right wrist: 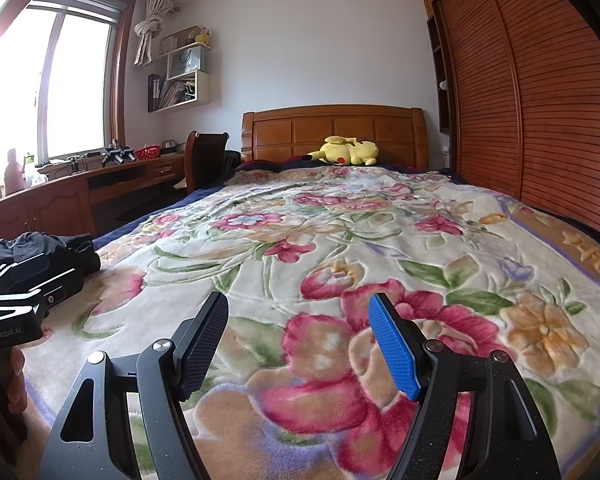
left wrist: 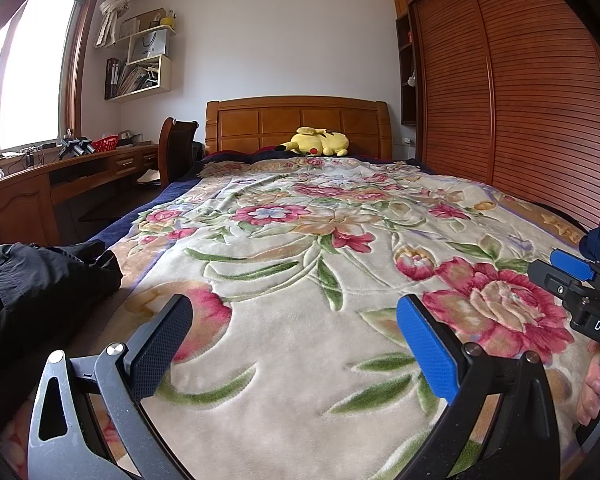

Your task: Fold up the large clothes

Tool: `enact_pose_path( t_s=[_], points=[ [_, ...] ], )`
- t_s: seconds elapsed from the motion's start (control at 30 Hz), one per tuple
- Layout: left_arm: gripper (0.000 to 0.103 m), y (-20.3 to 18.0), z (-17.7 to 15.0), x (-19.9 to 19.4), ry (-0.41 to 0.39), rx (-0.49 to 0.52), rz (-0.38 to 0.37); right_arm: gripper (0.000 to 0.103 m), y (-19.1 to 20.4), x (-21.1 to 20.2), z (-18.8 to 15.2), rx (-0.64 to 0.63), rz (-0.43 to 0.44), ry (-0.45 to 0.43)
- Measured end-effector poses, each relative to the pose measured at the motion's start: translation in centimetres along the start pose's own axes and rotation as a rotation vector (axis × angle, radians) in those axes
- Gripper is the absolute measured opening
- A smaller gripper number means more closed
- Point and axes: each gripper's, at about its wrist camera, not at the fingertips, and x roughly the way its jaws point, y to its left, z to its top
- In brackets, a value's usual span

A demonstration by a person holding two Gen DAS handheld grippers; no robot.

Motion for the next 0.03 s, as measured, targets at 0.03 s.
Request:
enact_pose_path(
  t_s=[0.03],
  points=[
    [0.102, 0.00, 0.00, 0.00, 0.000, 0.000, 0.000, 0.074, -0.04, -0.04, -0.03, 0.000, 0.000, 0.000]
  ],
)
